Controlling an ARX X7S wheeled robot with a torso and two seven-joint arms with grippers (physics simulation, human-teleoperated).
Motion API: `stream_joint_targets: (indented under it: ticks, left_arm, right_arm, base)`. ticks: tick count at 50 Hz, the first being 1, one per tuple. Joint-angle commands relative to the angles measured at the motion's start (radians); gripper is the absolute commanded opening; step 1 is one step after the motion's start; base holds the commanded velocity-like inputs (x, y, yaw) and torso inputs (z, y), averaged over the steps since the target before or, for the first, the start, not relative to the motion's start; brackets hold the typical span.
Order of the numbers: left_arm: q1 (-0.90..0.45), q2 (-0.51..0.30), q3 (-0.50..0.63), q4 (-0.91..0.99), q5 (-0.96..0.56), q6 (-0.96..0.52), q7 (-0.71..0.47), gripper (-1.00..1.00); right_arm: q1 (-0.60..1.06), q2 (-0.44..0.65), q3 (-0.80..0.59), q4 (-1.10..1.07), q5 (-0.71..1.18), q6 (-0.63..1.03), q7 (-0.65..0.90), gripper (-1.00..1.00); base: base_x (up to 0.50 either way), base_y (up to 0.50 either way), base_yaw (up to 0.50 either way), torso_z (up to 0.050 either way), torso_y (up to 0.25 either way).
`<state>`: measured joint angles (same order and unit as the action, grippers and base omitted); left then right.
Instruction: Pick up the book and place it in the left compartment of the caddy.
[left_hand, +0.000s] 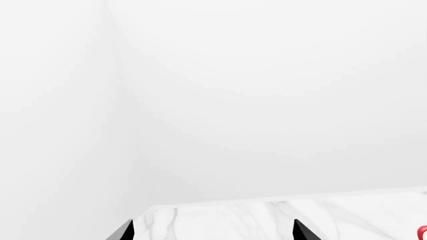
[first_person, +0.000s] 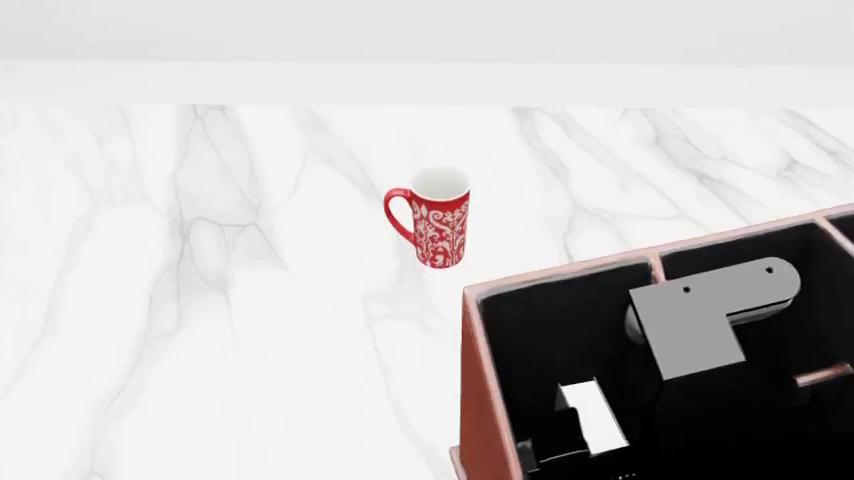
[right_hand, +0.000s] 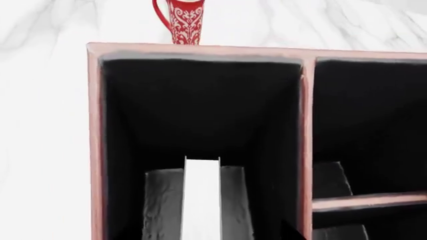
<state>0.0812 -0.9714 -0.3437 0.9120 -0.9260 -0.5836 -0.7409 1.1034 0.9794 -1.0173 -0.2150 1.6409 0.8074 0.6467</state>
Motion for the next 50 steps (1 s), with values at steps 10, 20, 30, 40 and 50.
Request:
stream_joint_targets:
  ticks: [10,20,30,40,50]
  left_arm:
    - [0.001,-0.002,0.000,0.001,-0.002,0.004,-0.002,1.00]
    - [0.012,-0.004,-0.017,0.011,-0.010,0.005,-0.005,1.00]
    - [0.013,-0.002,-0.027,0.013,-0.018,0.011,-0.008,1.00]
    - [0.020,0.000,-0.044,0.017,-0.030,0.019,-0.010,1.00]
    - [0.019,0.000,-0.049,0.028,-0.042,0.029,-0.005,1.00]
  right_arm:
    - [0.016,0.030,0.049,-0.072,0.045,-0.042,0.062,1.00]
    - [0.014,0.043,0.079,-0.114,0.057,-0.085,0.104,1.00]
    - [0.019,0.070,0.117,-0.195,0.074,-0.131,0.160,1.00]
    - [0.015,0.076,0.129,-0.225,0.071,-0.151,0.175,1.00]
    - [0.001,0.105,0.163,-0.301,0.084,-0.206,0.212,1.00]
  base:
    - [0.00,0.00,0.00,0.000,0.000]
    - [0.00,0.00,0.00,0.000,0.000]
    - [0.00,0.00,0.00,0.000,0.000]
    - [0.00,0.00,0.00,0.000,0.000]
    - [0.00,0.00,0.00,0.000,0.000]
